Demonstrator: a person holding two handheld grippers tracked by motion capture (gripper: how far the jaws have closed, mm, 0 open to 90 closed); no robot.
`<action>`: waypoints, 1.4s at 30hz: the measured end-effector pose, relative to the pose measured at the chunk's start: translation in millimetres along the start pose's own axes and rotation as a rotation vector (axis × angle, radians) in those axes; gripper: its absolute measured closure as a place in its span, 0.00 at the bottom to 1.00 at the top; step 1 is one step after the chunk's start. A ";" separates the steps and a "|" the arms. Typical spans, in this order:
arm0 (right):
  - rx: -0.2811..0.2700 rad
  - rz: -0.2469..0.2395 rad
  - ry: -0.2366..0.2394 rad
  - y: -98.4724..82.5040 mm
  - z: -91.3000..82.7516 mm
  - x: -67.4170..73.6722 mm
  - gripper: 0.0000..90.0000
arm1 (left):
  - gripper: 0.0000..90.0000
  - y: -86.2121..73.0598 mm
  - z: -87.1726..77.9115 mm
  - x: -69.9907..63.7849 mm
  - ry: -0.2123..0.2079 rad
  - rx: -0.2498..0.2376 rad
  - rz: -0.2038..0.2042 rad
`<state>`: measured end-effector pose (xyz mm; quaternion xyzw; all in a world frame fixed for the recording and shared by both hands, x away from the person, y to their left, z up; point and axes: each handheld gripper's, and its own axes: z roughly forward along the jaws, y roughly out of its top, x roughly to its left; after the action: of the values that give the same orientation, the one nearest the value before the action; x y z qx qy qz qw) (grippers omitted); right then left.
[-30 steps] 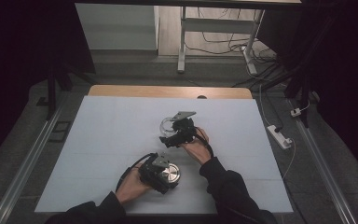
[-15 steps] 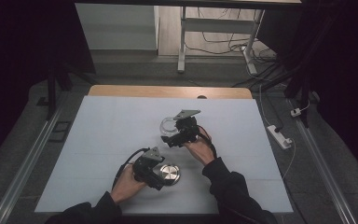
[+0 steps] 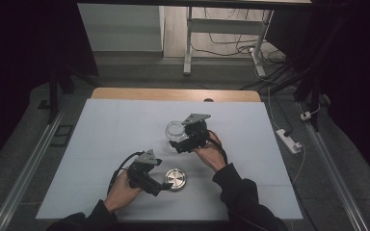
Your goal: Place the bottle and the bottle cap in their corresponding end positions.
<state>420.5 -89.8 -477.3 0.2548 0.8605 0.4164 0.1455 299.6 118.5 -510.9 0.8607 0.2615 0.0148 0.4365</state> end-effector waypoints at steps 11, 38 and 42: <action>-0.028 0.039 0.004 -0.6 -12.2 3.0 0.00 | 0.00 -1.0 -15.2 3.8 -0.038 -0.046 -0.014; -0.018 0.062 0.048 -18.1 -42.8 22.6 0.00 | 0.00 -9.8 -42.6 7.8 -0.016 -0.082 -0.016; -0.012 0.063 0.053 -21.7 -46.6 26.2 0.00 | 0.00 -13.8 -51.1 7.4 0.011 -0.105 -0.028</action>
<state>370.3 -116.5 -467.0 0.2698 0.8532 0.4323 0.1111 287.0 166.6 -491.3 0.8328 0.2746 0.0271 0.4799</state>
